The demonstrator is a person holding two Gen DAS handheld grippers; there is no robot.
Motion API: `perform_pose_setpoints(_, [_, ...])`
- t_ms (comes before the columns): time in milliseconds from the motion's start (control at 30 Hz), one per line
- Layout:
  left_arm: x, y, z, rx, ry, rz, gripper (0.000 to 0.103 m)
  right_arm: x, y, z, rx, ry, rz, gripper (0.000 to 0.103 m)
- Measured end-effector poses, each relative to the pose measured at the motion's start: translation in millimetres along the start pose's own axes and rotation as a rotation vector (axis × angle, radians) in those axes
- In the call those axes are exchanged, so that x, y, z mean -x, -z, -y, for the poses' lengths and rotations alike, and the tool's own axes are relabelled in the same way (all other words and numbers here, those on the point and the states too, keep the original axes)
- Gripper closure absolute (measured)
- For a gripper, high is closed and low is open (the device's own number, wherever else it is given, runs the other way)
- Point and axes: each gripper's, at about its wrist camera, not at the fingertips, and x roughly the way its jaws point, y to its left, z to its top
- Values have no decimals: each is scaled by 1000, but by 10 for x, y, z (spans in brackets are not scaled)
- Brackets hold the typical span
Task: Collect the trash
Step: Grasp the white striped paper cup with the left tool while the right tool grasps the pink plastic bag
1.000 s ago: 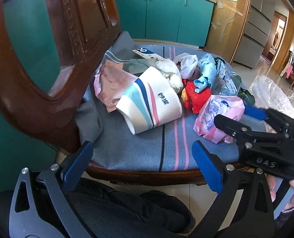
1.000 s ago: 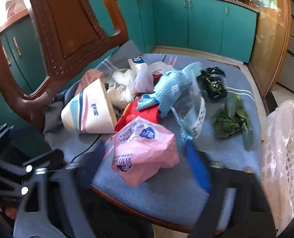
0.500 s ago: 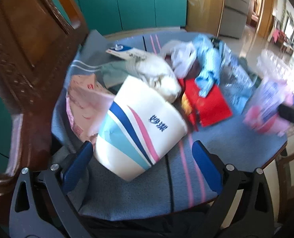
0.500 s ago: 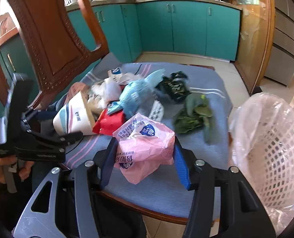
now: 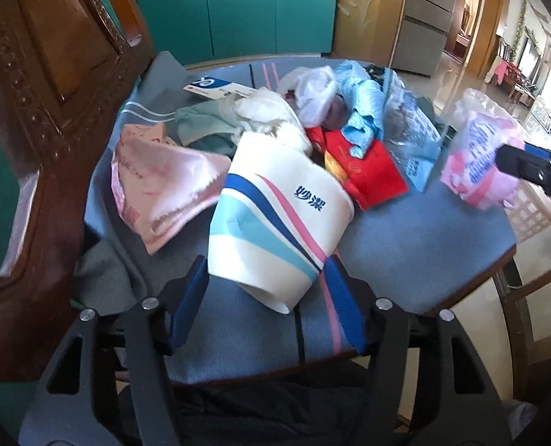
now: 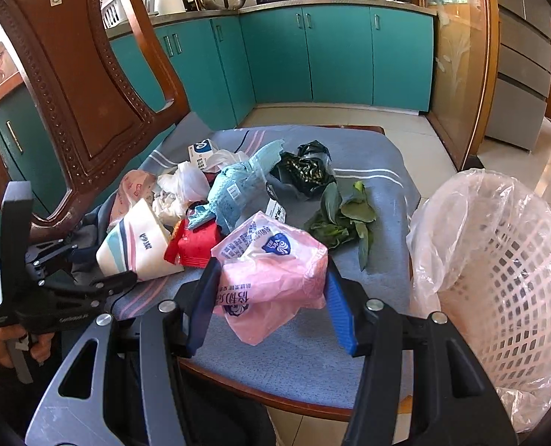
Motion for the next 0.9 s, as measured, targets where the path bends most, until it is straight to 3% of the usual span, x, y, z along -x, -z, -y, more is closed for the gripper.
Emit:
perform_pose_setpoints(67, [-5,17,21,-15,-16,1,36,-7,2,-1,-3,0,-3,49])
perform_pose_setpoints(133, [-25,-5,40,-26,-70,-3,19,-6,6,-4,-6,-2,-3,49])
perform_pose_setpoints(200, [-12,-26,96,-64,-109,5,15,-4,0,-6,-7,-2,-3,49])
perform_pose_setpoints(333, [-97,-81,209,-136,-106,-5,15,-11,-2,-10,-7,4,-5,48])
perform_pose_setpoints(400, [-168,-88,241,-155,-97,-23,24,-7,-5,-6,-10,7,-6,48])
perform_pose_setpoints(467, [-167,-70,265,-164,-104,-19,25,7,-10,-2,-9,10,-4,48])
perform_pose_setpoints(633, [-47,-36,178,-112,-65,-5,32,6,-17,19,-11,19,-2,48])
perform_pose_setpoints(900, [195,28,38,-30,-21,49,35,-61,36,-59,8,1,-18,48])
